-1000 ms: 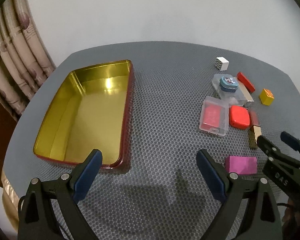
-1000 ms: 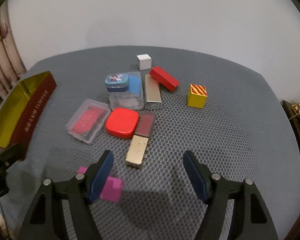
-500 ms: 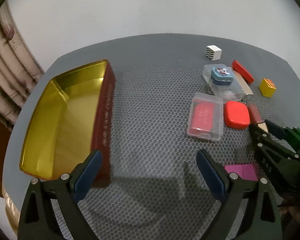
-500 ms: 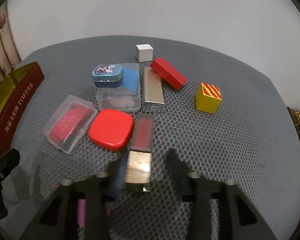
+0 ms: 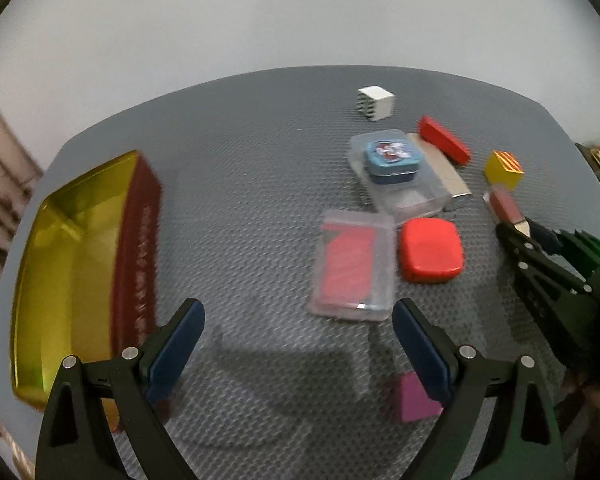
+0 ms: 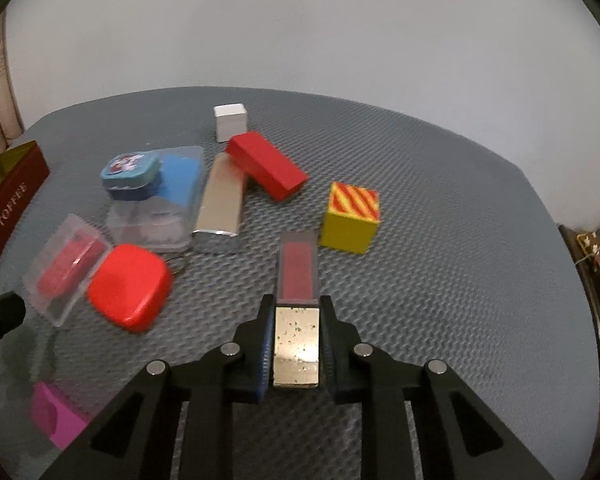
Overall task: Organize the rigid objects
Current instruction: 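Grasp the clear box with red card with the left tool while right holds bar, then carry the clear box into the tin and open the left tool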
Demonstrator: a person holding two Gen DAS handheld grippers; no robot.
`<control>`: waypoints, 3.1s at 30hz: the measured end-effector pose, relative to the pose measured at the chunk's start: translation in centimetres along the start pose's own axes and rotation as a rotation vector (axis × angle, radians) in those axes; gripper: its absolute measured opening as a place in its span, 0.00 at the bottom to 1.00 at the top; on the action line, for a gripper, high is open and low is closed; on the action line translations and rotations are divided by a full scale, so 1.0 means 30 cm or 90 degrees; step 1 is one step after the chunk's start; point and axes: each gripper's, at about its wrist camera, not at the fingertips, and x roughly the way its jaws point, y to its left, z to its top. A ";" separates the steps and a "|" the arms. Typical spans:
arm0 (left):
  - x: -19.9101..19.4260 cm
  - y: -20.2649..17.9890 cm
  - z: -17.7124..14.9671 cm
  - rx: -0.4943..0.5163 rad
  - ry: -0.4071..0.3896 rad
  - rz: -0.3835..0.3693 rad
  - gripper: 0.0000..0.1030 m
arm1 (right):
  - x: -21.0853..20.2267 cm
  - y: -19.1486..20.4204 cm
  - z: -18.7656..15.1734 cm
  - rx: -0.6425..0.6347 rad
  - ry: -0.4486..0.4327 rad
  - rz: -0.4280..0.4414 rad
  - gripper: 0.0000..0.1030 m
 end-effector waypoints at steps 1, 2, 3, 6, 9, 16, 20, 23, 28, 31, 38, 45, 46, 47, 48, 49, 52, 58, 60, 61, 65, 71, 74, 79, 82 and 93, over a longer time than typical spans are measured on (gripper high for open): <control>0.013 -0.012 0.009 0.009 0.002 -0.002 0.91 | 0.005 -0.003 0.004 -0.002 -0.002 -0.001 0.20; 0.022 -0.020 0.015 0.014 0.005 0.000 0.91 | 0.008 -0.003 0.008 -0.003 -0.003 -0.001 0.20; 0.033 -0.028 0.021 0.019 0.008 -0.001 0.91 | 0.013 -0.003 0.012 -0.005 -0.005 -0.002 0.20; 0.071 -0.040 0.038 0.022 0.019 -0.004 0.91 | 0.021 -0.007 0.016 -0.010 -0.010 -0.005 0.20; 0.103 -0.039 0.045 0.020 0.033 -0.011 0.88 | 0.018 -0.021 0.015 -0.006 -0.010 0.002 0.20; 0.169 -0.042 0.079 0.017 0.052 -0.033 0.72 | 0.028 -0.009 0.014 0.000 -0.010 0.010 0.21; 0.177 -0.035 0.095 -0.002 0.048 -0.057 0.52 | 0.023 -0.009 0.013 0.000 -0.010 0.010 0.21; 0.180 -0.029 0.104 -0.014 0.047 -0.064 0.49 | 0.019 -0.009 0.010 -0.002 -0.010 0.009 0.21; 0.170 -0.020 0.101 -0.014 0.046 -0.066 0.49 | 0.004 -0.014 0.000 -0.001 -0.010 0.009 0.21; 0.156 -0.016 0.111 -0.016 0.041 -0.064 0.49 | 0.003 -0.014 -0.001 -0.001 -0.010 0.010 0.21; 0.079 0.026 0.123 -0.029 0.022 -0.052 0.49 | -0.008 -0.018 -0.009 0.000 -0.010 0.011 0.21; -0.046 0.121 0.097 -0.041 0.010 -0.029 0.49 | -0.006 -0.017 -0.008 0.002 -0.010 0.014 0.21; -0.060 0.150 0.100 -0.043 0.009 -0.022 0.49 | -0.006 -0.018 -0.008 0.002 -0.010 0.014 0.21; -0.072 0.177 0.100 -0.047 0.007 -0.015 0.49 | -0.006 -0.018 -0.008 0.002 -0.009 0.014 0.21; -0.077 0.197 0.102 -0.051 0.005 -0.012 0.49 | -0.006 -0.018 -0.008 0.002 -0.009 0.015 0.21; -0.086 0.226 0.102 -0.059 0.002 -0.003 0.49 | -0.006 -0.018 -0.008 0.002 -0.009 0.014 0.21; -0.082 0.299 0.105 -0.081 -0.001 0.020 0.49 | -0.006 -0.018 -0.008 0.002 -0.009 0.014 0.21; -0.055 0.477 0.079 -0.145 0.009 0.065 0.49 | -0.005 -0.017 -0.007 0.000 -0.010 0.012 0.21; -0.040 0.531 0.067 -0.161 0.013 0.081 0.49 | -0.005 -0.016 -0.007 0.000 -0.010 0.012 0.21; -0.028 0.548 0.064 -0.166 0.014 0.086 0.49 | -0.005 -0.016 -0.007 -0.001 -0.010 0.011 0.21; 0.009 0.629 0.035 -0.186 0.030 0.109 0.49 | -0.005 -0.013 -0.006 -0.005 -0.010 0.007 0.21; 0.047 0.719 -0.018 -0.211 0.061 0.121 0.49 | -0.004 -0.011 -0.004 -0.006 -0.010 0.005 0.21; 0.058 0.742 -0.038 -0.214 0.066 0.128 0.49 | -0.003 -0.009 -0.004 -0.009 -0.010 0.002 0.21; 0.071 0.748 -0.052 -0.216 0.077 0.131 0.49 | -0.002 -0.008 -0.003 -0.010 -0.010 0.001 0.21; 0.082 0.752 -0.057 -0.216 0.080 0.132 0.49 | 0.000 -0.008 -0.003 -0.011 -0.010 0.000 0.21; 0.084 0.762 -0.072 -0.228 0.079 0.124 0.50 | -0.013 -0.009 -0.010 -0.014 -0.011 -0.004 0.21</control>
